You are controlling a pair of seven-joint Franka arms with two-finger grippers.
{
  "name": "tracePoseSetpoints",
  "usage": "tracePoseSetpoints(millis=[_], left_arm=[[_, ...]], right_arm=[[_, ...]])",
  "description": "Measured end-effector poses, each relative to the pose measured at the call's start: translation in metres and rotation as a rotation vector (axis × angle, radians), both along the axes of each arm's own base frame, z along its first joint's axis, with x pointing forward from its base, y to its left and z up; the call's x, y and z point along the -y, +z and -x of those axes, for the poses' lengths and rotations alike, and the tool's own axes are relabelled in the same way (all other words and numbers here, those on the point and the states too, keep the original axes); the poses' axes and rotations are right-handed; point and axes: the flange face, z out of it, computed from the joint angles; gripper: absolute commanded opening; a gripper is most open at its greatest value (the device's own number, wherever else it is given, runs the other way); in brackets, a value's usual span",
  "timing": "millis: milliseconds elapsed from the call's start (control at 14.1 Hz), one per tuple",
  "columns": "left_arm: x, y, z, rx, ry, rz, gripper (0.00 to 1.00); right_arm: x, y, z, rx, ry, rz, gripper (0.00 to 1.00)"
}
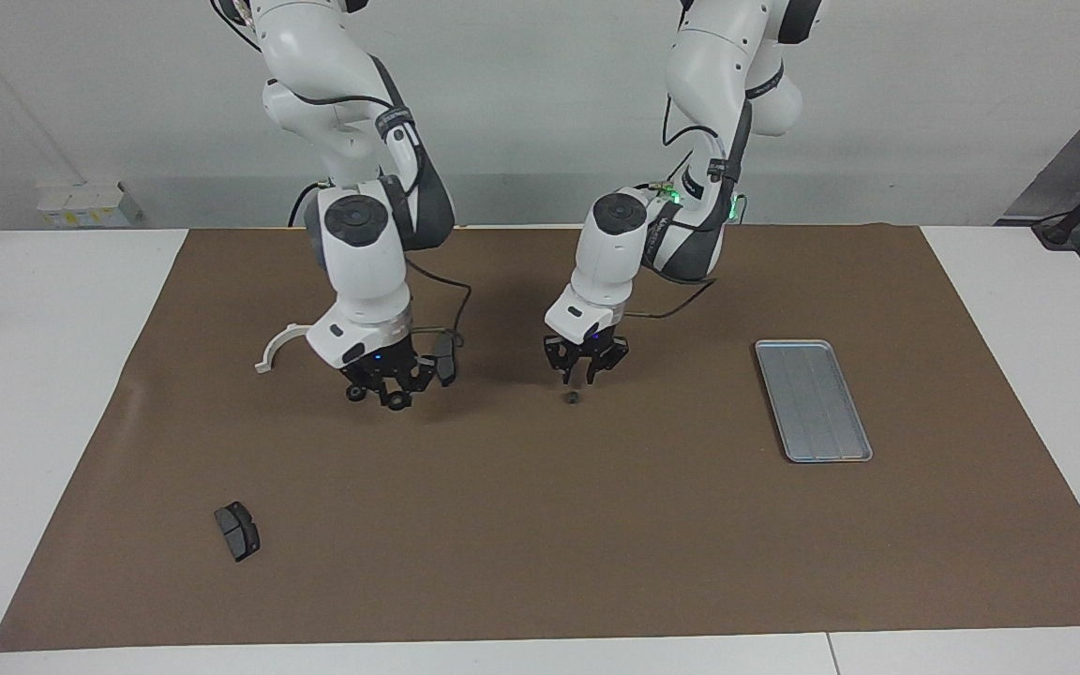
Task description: Place bearing gear from tray to pile
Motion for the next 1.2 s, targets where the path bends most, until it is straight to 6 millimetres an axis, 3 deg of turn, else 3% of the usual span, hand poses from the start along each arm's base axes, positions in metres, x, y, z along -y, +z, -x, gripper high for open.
tracePoseSetpoints(millis=[212, 354, 567, 708, 779, 850, 992, 1062, 1204], left_arm=[[-0.027, 0.027, -0.036, 0.038, 0.067, 0.018, 1.00], [-0.072, 0.063, -0.077, 0.040, 0.136, 0.011, 1.00], [-0.141, 0.122, -0.115, 0.015, 0.181, -0.021, 1.00], [-0.182, 0.150, -0.123, -0.008, 0.181, -0.043, 1.00], [-0.202, 0.162, -0.125, -0.025, 0.175, -0.056, 1.00], [-0.223, 0.176, -0.124, -0.046, 0.168, -0.068, 1.00], [-0.263, 0.202, -0.119, -0.085, 0.146, -0.088, 1.00], [-0.283, 0.218, -0.115, -0.099, 0.130, -0.095, 1.00], [-0.314, 0.245, -0.101, -0.120, 0.095, -0.104, 1.00]], right_arm=[[0.069, -0.004, -0.006, 0.012, 0.045, -0.001, 0.00], [0.102, -0.013, -0.008, 0.021, 0.040, -0.016, 0.00], [0.121, -0.034, -0.013, 0.038, 0.019, -0.020, 0.00], [0.134, -0.050, -0.016, 0.045, -0.002, -0.019, 0.00], [0.140, -0.057, -0.018, 0.050, -0.011, -0.019, 0.05], [0.145, -0.062, -0.020, 0.050, -0.019, -0.019, 0.25], [0.153, -0.070, -0.024, 0.054, -0.029, -0.018, 0.94], [0.155, -0.071, -0.026, 0.055, -0.033, -0.018, 1.00], [0.153, -0.067, -0.030, 0.066, -0.030, -0.019, 1.00]])
